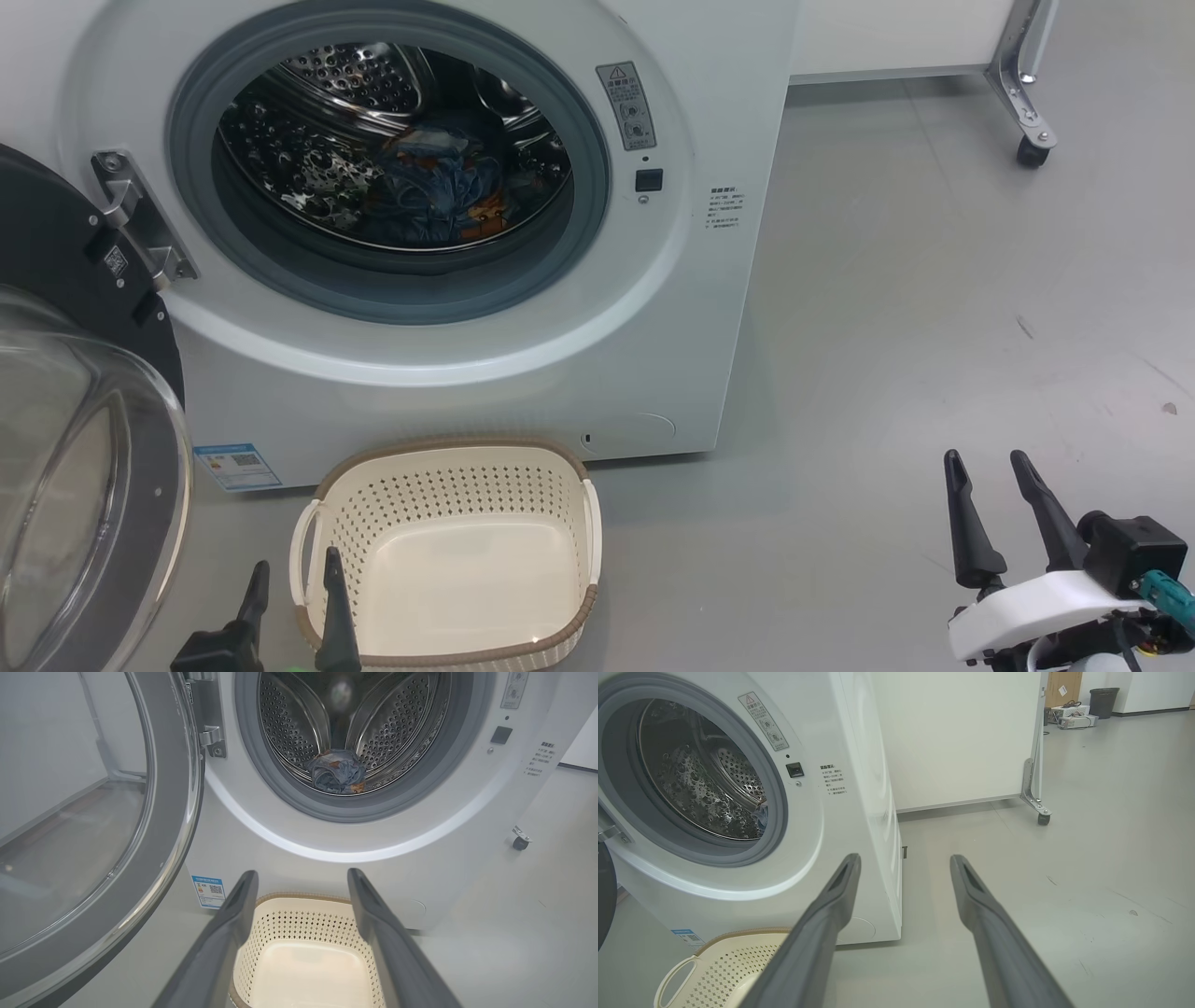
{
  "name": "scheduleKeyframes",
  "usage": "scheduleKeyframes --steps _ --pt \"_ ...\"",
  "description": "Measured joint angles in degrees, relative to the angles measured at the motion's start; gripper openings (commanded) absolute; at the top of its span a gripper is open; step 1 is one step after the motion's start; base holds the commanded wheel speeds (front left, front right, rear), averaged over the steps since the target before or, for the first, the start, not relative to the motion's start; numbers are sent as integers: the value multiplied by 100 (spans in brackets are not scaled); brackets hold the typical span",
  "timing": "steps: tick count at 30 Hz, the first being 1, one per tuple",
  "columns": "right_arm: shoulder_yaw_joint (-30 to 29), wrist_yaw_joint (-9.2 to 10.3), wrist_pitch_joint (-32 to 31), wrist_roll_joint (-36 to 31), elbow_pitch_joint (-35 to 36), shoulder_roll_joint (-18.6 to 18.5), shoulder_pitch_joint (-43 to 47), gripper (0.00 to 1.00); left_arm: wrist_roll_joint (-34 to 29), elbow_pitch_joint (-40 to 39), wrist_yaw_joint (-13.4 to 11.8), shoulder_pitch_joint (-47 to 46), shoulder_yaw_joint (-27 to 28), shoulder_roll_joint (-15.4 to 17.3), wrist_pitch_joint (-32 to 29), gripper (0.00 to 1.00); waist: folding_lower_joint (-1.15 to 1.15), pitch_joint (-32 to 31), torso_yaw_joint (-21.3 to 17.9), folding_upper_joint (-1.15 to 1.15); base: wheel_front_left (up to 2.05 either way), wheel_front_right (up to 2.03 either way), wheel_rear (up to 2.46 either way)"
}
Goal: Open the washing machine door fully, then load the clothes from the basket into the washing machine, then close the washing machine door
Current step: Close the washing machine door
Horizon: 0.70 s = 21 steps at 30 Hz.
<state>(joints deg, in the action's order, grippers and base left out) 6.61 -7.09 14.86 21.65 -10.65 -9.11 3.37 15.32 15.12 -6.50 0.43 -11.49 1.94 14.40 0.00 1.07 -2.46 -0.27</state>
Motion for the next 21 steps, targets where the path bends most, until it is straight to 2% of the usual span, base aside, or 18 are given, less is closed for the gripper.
scheduleKeyframes --steps 11,21 --pt "2 0 0 0 1 7 0 100 -86 -5 -15 24 -27 1 0 100 0 8 -4 0 -9 9 0" --pt "1 0 0 0 1 21 -1 100 -126 -14 -23 101 -35 2 0 100 0 17 -30 0 -52 52 0"
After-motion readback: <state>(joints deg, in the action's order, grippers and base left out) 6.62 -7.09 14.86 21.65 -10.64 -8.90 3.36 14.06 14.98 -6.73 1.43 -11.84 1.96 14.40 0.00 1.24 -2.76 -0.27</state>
